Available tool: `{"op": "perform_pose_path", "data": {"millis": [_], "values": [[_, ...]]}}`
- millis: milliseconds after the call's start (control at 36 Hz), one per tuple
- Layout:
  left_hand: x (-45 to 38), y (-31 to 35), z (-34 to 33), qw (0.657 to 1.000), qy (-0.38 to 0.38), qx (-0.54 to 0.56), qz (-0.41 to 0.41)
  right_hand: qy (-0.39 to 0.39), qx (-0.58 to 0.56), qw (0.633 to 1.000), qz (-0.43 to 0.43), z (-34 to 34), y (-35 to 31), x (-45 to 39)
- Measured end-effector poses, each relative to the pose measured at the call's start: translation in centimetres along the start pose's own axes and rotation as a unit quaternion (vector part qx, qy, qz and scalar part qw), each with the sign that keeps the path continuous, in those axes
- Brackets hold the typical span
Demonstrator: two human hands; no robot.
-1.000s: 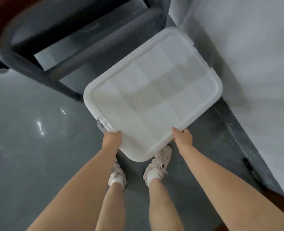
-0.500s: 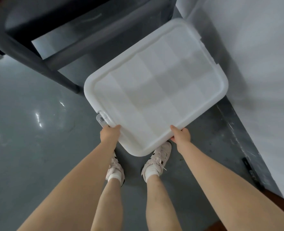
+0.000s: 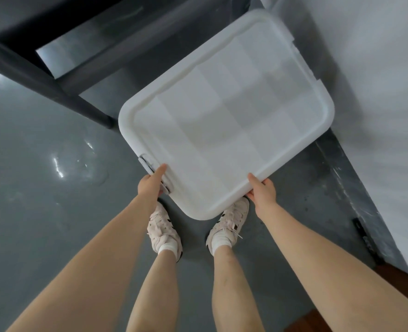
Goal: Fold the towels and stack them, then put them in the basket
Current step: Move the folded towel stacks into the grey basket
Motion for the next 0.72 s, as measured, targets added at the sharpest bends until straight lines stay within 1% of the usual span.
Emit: {"op": "perform_pose_path", "data": {"millis": [111,167,278,361,389,417,444,528,583,639,694,722], "values": [[-0.2,0.4,-1.1,1.0,-0.009,-0.008,-0.019,0.009,0.006,1.0,0.001,-0.1,0.2,-0.1],[-0.1,0.5,-1.3,0.999,0.009,-0.008,-0.04,0.013,0.015,1.0,0.004,0.0,0.1,-0.4],[0.8,1.2,-1.1,0.994,0.043,-0.069,-0.075,0.002,0.029,1.0,0.002,0.2,0.1,-0.6],[2.0,2.5,-0.7,0.981,0.079,-0.133,-0.114,-0.002,0.023,1.0,-0.009,0.3,0.1,-0.6],[2.4,2.8,-0.6,0.979,0.088,-0.144,-0.116,-0.004,0.022,1.0,-0.013,0.3,0.1,-0.5],[2.7,2.8,-0.3,0.979,0.095,-0.152,-0.101,-0.006,0.025,1.0,-0.017,0.4,0.1,-0.4],[2.9,2.6,0.1,0.982,0.11,-0.136,-0.076,-0.008,0.037,0.999,-0.019,0.5,0.0,-0.4],[4.0,3.6,1.6,0.969,0.17,-0.157,-0.088,-0.011,0.112,0.994,-0.008,0.8,-0.6,-0.6],[5.7,5.5,2.2,0.955,0.202,-0.173,-0.135,0.007,0.145,0.989,0.018,1.6,-2.7,-1.0],[7.4,8.0,2.2,0.942,0.222,-0.15,-0.204,0.048,0.17,0.982,0.06,2.6,-6.2,-1.5],[8.9,10.9,0.7,0.936,0.202,-0.128,-0.259,0.085,0.194,0.971,0.111,3.7,-10.7,-2.5],[9.3,11.8,-0.2,0.938,0.185,-0.122,-0.268,0.105,0.21,0.962,0.141,4.1,-12.7,-2.9]]}}
Point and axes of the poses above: each hand's wrist, its own x-axis away from the middle knuckle, its own z-axis out of the back of the hand, y = z × x, the point moved 10 cm from there along -x, towards the middle knuckle, and after that the axes turned 14 degrees about y, right-handed, at the moved point
